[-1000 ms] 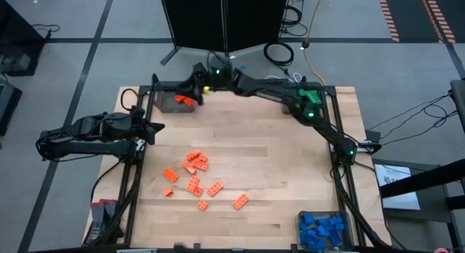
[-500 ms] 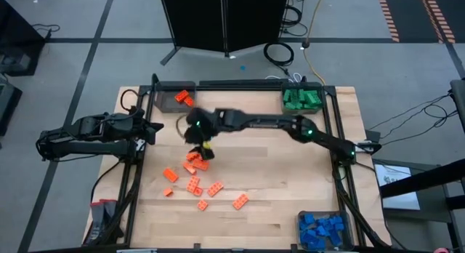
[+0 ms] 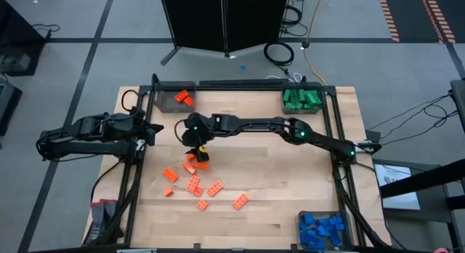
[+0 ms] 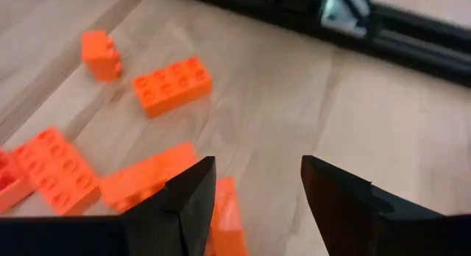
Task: Sort blocks
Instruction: Put the orange game piece into the top left black bin
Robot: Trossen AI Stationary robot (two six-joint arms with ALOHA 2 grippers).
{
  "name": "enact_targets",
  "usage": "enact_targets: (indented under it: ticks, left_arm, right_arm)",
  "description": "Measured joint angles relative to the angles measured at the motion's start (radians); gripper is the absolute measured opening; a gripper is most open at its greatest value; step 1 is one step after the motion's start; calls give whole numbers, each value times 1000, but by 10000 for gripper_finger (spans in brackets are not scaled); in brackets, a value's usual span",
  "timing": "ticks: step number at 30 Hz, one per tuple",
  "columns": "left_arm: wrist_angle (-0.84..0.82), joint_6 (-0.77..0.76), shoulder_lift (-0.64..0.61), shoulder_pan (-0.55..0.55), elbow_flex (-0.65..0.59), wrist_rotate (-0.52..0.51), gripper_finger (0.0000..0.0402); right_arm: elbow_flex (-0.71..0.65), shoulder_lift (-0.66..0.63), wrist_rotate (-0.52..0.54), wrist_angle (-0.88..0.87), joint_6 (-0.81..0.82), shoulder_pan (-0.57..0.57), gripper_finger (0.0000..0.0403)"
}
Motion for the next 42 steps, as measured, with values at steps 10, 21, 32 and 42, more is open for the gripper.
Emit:
enact_targets:
  ticks: [10,21,32,42]
  left_arm:
    - [-6,0,0,0,0,-1,0]
    - [-29,1,0,0,0,-7,0]
    - [-32,1,0,0,0,-7,0]
    - [-33,2,0,0,0,-20,0]
  right_arm:
    - [1,28,-2,-96,-50,-3,196]
    - [4,109,12,-92,-25,-3,194]
    - [4,107,93,-117,-14,-8,118]
    - [-1,-10,106,-2,118,-71,118]
